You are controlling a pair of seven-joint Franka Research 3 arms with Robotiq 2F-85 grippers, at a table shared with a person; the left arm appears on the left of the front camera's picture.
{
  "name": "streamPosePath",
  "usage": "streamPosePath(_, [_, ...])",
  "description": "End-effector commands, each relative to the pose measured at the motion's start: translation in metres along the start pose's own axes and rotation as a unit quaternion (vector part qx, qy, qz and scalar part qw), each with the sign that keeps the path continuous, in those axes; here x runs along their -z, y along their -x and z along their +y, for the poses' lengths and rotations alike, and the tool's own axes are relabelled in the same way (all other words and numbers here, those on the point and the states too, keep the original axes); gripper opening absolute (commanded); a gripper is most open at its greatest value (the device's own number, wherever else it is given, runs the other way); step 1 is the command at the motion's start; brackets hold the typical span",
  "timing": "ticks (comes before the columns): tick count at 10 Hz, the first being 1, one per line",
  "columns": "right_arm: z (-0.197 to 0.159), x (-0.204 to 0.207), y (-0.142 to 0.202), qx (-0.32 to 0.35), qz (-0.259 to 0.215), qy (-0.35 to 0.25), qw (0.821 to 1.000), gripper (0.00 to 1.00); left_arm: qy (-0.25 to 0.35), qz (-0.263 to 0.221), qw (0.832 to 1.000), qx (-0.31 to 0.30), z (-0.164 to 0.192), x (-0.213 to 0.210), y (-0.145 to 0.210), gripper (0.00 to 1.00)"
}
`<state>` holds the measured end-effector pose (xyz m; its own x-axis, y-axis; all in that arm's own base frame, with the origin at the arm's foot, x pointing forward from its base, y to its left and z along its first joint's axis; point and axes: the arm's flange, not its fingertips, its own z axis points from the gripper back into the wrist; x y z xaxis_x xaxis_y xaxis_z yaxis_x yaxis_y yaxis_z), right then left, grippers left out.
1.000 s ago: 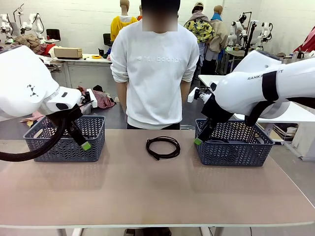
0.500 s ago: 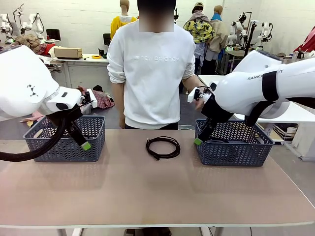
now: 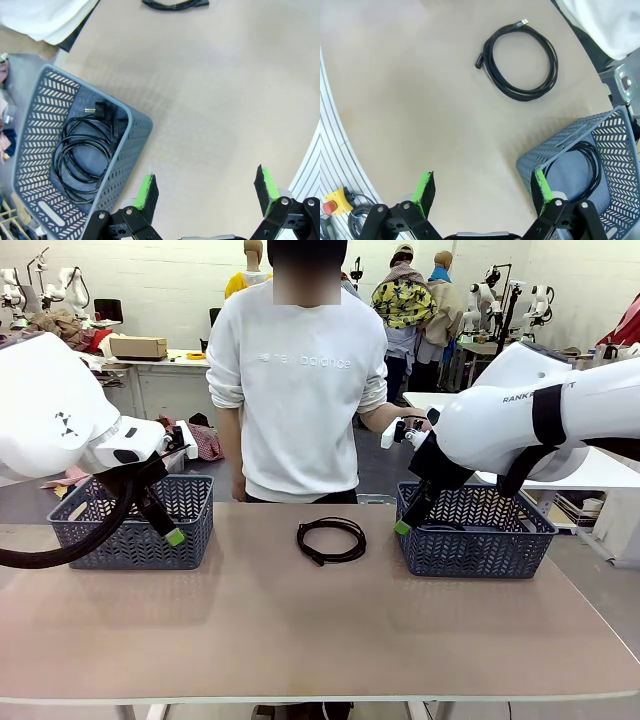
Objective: Organize the cables according to human instructions.
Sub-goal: Pick up a bundle of cables and place it in the basket indicated by the human.
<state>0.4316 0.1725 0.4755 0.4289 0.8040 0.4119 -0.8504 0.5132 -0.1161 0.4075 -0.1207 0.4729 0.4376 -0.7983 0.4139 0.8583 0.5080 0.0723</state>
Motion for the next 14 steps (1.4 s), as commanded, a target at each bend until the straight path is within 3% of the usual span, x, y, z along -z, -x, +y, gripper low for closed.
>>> streamPosePath(1, [0.001,-0.001,-0.002,0.001,0.000,0.002,1.000,1.00,-0.003,0.000,1.000,-0.002,0.001,-0.001,0.001,1.00])
streamPosePath(6, [0.000,0.000,0.000,0.000,0.000,0.000,1.000,1.00,-0.003,0.000,1.000,-0.002,0.001,-0.001,0.001,1.00])
streamPosePath(10, [-0.017,0.010,-0.062,0.042,0.045,-0.017,0.998,1.00,-0.003,0.000,1.000,-0.002,0.001,-0.001,0.001,1.00])
streamPosePath(14, [-0.029,0.053,-0.123,0.053,0.091,-0.020,0.994,1.00,-0.003,0.000,1.000,-0.002,0.001,-0.001,0.001,1.00])
